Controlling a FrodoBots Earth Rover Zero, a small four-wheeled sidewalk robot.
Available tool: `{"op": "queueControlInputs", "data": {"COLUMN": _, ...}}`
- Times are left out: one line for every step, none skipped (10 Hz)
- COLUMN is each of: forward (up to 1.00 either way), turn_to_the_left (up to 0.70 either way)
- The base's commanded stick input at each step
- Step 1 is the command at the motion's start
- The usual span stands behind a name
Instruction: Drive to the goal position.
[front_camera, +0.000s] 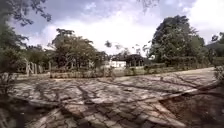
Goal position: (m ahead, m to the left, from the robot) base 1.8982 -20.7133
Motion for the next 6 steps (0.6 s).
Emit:
{"op": "queueControlInputs", "data": {"forward": 0.0, "turn_to_the_left": 0.7}}
{"op": "queueControlInputs", "data": {"forward": 0.14, "turn_to_the_left": 0.47}}
{"op": "queueControlInputs", "data": {"forward": 0.36, "turn_to_the_left": 0.1}}
{"op": "queueControlInputs", "data": {"forward": 0.7, "turn_to_the_left": 0.0}}
{"op": "queueControlInputs", "data": {"forward": 0.7, "turn_to_the_left": 0.0}}
{"op": "queueControlInputs", "data": {"forward": 0.7, "turn_to_the_left": 0.0}}
